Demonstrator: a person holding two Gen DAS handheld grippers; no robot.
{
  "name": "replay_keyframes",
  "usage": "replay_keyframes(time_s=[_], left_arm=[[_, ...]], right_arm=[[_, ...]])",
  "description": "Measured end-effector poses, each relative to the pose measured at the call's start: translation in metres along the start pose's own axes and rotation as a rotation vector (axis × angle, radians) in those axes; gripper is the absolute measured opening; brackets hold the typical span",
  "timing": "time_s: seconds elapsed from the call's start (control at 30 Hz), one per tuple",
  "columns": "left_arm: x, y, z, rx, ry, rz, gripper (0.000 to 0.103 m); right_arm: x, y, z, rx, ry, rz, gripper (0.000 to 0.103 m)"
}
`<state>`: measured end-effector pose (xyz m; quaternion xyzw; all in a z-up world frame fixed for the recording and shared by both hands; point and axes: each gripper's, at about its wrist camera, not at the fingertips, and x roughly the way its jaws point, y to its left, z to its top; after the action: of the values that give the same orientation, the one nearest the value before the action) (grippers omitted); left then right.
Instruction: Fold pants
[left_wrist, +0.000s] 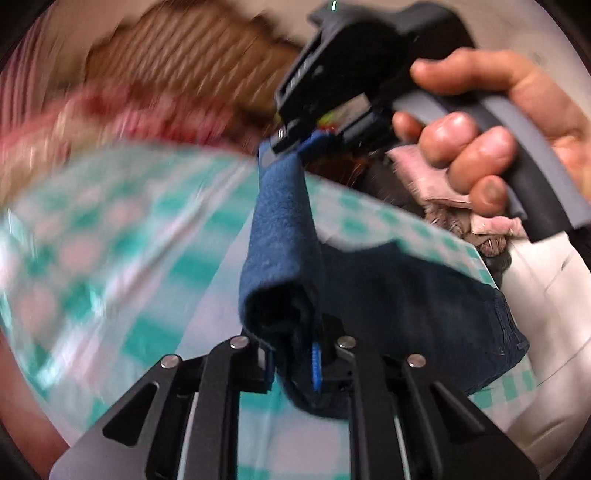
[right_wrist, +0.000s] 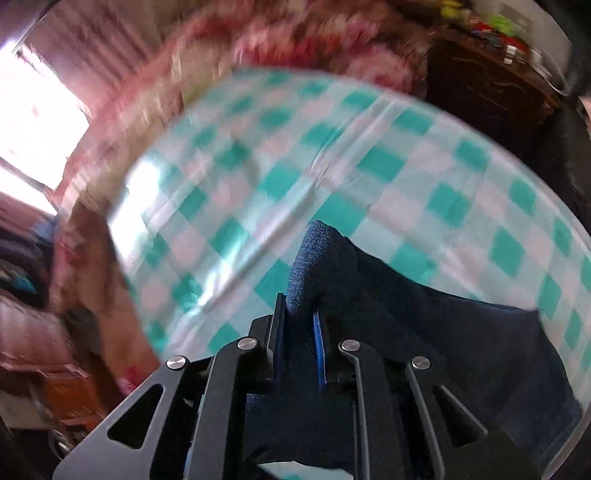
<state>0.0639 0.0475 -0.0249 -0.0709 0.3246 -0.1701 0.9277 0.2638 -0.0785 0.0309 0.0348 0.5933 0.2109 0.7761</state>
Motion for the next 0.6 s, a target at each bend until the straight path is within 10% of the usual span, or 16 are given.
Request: replay_keyframes(time_s=[0.3, 0.6], left_arm=[[-0.004, -0.272, -0.002, 0.498, -0.169, -0.020, 0.013], [0.116, -0.404, -0.167, 0.869, 0.012, 0.051, 0.024]], right_arm=[[-0.189, -0.218, -0.109, 0.244, -0.280, 0.078, 0.013], [-0.088, -0.410, -0.254, 0.455, -0.192, -0.002, 0.018]])
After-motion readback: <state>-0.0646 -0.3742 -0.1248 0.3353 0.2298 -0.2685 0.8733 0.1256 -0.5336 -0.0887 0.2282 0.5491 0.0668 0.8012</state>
